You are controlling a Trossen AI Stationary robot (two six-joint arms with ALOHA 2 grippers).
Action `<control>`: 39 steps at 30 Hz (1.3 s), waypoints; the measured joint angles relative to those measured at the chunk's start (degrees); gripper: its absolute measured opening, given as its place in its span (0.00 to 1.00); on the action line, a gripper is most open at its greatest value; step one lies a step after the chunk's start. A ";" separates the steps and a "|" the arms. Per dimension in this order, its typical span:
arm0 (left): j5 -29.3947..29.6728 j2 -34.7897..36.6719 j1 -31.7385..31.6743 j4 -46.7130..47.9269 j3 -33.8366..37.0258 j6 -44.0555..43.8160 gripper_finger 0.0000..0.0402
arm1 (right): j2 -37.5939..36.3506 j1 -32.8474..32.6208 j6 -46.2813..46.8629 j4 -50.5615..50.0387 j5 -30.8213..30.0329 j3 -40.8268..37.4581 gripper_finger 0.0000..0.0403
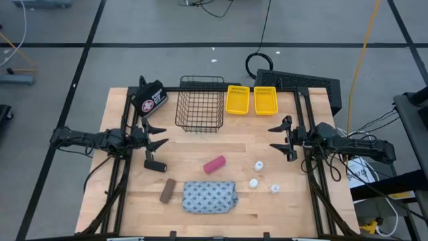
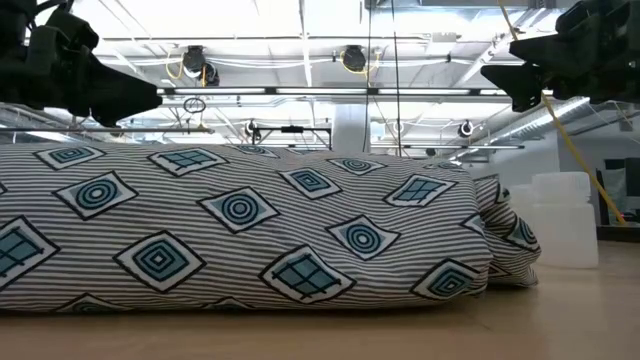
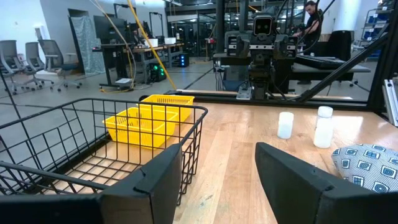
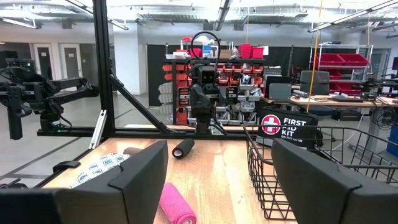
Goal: Pick & Place Medicine items
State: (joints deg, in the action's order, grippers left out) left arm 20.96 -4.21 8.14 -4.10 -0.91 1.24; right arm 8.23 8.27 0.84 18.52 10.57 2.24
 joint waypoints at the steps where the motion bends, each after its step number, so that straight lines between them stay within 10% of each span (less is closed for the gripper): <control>1: 0.00 -0.01 -0.01 -0.01 0.01 0.00 0.53 | 0.00 -0.02 0.00 0.00 0.00 0.00 0.69; 19: 0.00 -0.01 0.00 -0.01 0.00 0.01 0.53 | 0.29 -0.02 0.57 4.06 0.05 0.02 0.69; 28: 0.00 -0.01 0.00 0.00 0.00 0.01 0.53 | 0.28 -0.49 28.54 22.66 0.20 0.00 0.69; 39: -0.01 0.00 0.00 -0.01 0.01 -0.01 0.53 | 0.84 -0.50 35.79 17.38 1.71 0.00 0.69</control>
State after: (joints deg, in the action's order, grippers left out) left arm 20.96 -4.22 8.14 -4.11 -0.89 1.23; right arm 9.07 7.77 36.63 35.91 12.28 2.24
